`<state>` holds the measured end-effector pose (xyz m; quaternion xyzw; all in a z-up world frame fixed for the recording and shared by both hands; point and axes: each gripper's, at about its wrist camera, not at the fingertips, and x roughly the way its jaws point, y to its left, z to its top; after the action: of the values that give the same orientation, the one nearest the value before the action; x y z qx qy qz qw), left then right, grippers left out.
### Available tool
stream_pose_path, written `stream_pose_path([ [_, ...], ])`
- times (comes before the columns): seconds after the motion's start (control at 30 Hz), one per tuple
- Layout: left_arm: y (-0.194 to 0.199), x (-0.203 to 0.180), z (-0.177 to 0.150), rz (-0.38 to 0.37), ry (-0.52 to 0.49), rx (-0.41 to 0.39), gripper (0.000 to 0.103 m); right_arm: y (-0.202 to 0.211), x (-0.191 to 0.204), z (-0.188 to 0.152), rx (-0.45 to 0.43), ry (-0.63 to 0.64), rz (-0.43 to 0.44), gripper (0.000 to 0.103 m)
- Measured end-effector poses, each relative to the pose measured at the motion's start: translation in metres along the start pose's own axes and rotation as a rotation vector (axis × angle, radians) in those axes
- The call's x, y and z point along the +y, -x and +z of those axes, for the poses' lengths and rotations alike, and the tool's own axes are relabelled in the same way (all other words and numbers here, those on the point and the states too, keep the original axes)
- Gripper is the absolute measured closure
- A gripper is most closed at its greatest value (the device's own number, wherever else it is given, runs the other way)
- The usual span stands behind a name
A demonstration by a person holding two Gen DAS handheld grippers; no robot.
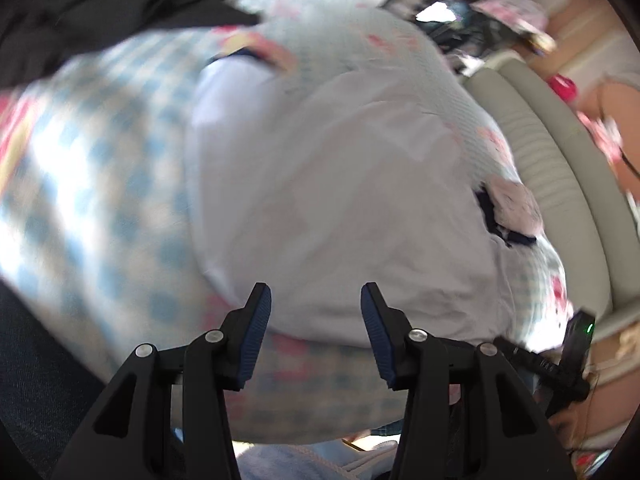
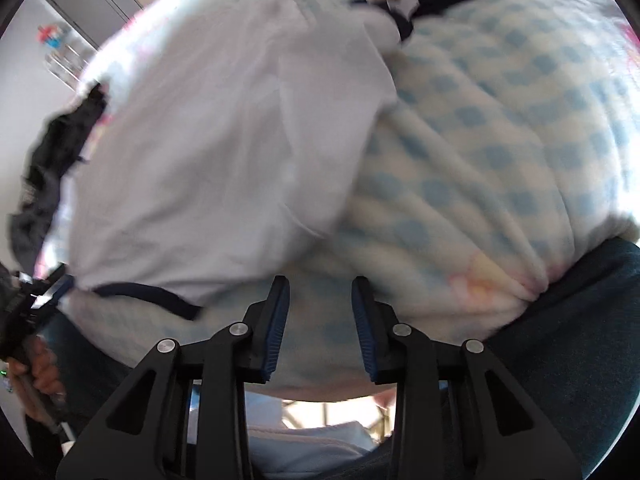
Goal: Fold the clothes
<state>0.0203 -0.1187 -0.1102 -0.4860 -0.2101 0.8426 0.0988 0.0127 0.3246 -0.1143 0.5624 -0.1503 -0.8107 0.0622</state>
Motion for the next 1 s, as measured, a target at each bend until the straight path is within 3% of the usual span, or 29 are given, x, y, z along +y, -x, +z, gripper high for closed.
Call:
stream_pose_path([
  [0.07,-0.004,-0.022,0.000,0.076,-0.091,-0.022,0.058,0.006,0.006,0.004,-0.014,0.009,0.069,0.070],
  [0.13,-0.013,-0.035,0.000,0.035,-0.113,0.001,0.058,0.005,0.023,0.005,-0.010,0.040,0.128,0.070],
  [0.23,-0.030,-0.045,-0.002,-0.030,-0.124,0.048,0.057,-0.017,0.043,0.001,0.024,0.082,0.105,0.070],
  [0.37,-0.051,-0.038,-0.014,0.045,-0.120,0.159,0.061,-0.046,0.050,-0.009,0.088,0.099,0.055,0.070],
  [0.5,-0.045,-0.029,-0.025,0.068,-0.130,0.190,0.062,-0.054,0.040,-0.023,0.132,0.095,0.056,0.070],
  [0.63,-0.023,-0.014,-0.025,-0.008,-0.055,0.140,0.064,-0.051,0.033,-0.029,0.129,0.075,0.074,0.070],
  [0.7,-0.007,0.001,-0.021,-0.037,0.019,0.090,0.063,-0.041,0.026,-0.026,0.102,0.025,0.135,0.070],
  [0.77,0.005,0.016,-0.016,-0.003,0.066,0.042,0.055,-0.029,0.015,-0.019,0.058,-0.037,0.183,0.070],
  [0.87,0.013,0.036,-0.008,0.058,0.119,-0.002,0.053,-0.010,-0.008,-0.003,-0.038,-0.149,0.204,0.066],
  [0.93,0.003,0.046,-0.005,0.014,0.160,0.017,0.052,-0.008,-0.023,0.009,-0.069,-0.207,0.187,0.058],
  [1.0,-0.010,0.055,-0.001,-0.043,0.203,0.044,0.051,-0.020,-0.030,0.022,-0.060,-0.240,0.207,0.056],
])
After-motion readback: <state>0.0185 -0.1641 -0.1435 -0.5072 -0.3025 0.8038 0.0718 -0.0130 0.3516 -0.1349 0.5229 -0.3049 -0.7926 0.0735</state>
